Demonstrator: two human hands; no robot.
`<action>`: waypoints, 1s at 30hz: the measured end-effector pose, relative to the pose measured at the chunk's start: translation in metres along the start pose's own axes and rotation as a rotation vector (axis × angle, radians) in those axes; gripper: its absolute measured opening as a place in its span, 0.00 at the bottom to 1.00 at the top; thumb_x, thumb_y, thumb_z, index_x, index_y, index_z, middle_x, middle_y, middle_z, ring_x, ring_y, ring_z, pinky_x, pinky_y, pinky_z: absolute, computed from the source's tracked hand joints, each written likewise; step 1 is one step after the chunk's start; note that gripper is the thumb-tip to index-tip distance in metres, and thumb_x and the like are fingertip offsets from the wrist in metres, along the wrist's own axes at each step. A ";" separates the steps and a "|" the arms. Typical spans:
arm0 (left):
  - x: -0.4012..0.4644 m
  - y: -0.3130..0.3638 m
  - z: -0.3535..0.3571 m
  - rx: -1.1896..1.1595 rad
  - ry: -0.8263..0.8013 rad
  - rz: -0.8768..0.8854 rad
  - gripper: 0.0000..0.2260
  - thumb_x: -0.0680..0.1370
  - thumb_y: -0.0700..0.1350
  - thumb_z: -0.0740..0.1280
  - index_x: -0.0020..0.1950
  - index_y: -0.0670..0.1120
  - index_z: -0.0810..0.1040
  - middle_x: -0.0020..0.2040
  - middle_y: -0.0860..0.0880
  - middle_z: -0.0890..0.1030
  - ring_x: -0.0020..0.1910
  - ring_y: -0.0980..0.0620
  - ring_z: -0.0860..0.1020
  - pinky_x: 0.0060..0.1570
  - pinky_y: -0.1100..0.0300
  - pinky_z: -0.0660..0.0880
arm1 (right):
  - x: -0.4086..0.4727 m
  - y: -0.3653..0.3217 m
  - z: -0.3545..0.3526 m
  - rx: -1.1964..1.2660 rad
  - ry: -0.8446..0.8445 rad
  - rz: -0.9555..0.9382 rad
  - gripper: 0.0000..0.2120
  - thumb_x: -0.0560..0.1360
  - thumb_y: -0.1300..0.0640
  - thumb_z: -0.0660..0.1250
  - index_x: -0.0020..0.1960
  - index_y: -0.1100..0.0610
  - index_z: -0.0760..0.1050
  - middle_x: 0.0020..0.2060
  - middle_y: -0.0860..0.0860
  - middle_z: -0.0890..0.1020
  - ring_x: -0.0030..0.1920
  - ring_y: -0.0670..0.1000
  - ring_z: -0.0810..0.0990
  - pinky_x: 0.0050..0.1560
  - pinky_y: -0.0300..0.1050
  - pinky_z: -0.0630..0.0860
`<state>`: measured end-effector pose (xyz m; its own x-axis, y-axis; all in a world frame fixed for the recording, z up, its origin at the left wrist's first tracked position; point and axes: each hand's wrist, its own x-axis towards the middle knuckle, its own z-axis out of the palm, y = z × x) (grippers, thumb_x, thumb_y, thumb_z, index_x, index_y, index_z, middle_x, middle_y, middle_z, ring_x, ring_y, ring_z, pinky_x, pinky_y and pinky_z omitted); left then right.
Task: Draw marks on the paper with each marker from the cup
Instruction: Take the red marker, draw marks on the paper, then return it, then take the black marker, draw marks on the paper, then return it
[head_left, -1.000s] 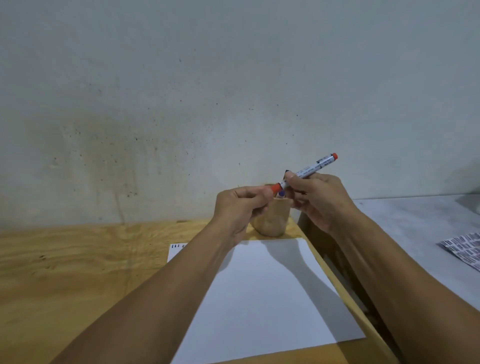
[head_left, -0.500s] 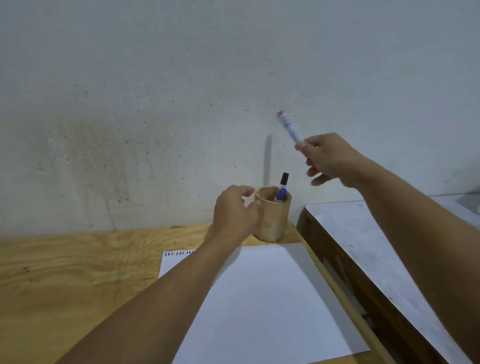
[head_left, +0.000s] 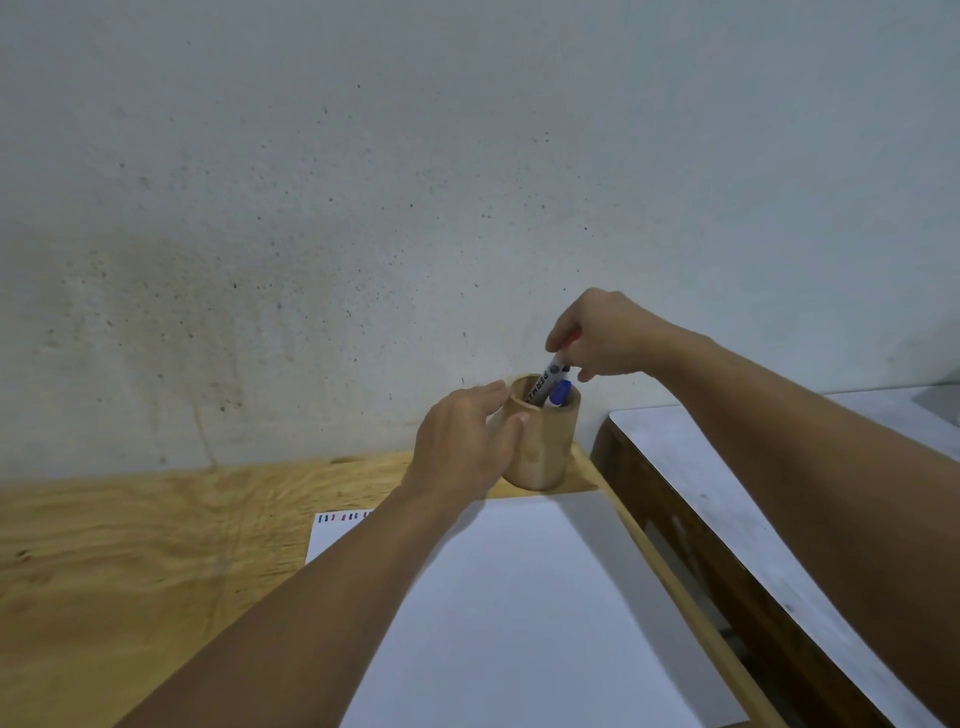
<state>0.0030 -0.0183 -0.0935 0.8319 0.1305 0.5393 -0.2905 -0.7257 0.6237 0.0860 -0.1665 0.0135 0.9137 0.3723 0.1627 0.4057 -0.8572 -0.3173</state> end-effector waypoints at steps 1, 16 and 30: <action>0.001 -0.001 0.000 0.033 0.000 0.017 0.16 0.74 0.49 0.67 0.61 0.48 0.78 0.60 0.48 0.81 0.60 0.47 0.77 0.58 0.56 0.71 | 0.001 0.002 0.004 0.017 0.011 -0.009 0.11 0.74 0.65 0.69 0.55 0.59 0.81 0.47 0.56 0.84 0.35 0.49 0.84 0.37 0.41 0.82; 0.005 -0.002 0.003 0.118 0.052 0.080 0.16 0.72 0.55 0.69 0.56 0.48 0.81 0.53 0.46 0.84 0.53 0.45 0.80 0.51 0.51 0.76 | 0.000 0.029 0.046 0.386 0.076 0.193 0.16 0.73 0.65 0.72 0.61 0.61 0.80 0.53 0.55 0.81 0.51 0.53 0.78 0.50 0.43 0.74; 0.006 0.001 0.002 0.164 0.005 -0.005 0.16 0.72 0.56 0.68 0.57 0.51 0.79 0.53 0.48 0.84 0.54 0.46 0.79 0.48 0.55 0.74 | -0.023 0.002 -0.014 1.025 0.467 0.072 0.10 0.79 0.60 0.64 0.59 0.60 0.73 0.46 0.55 0.84 0.47 0.56 0.85 0.51 0.53 0.83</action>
<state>0.0087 -0.0195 -0.0911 0.8305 0.1379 0.5396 -0.2045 -0.8256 0.5258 0.0659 -0.1820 0.0221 0.9256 -0.0203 0.3781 0.3747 -0.0950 -0.9223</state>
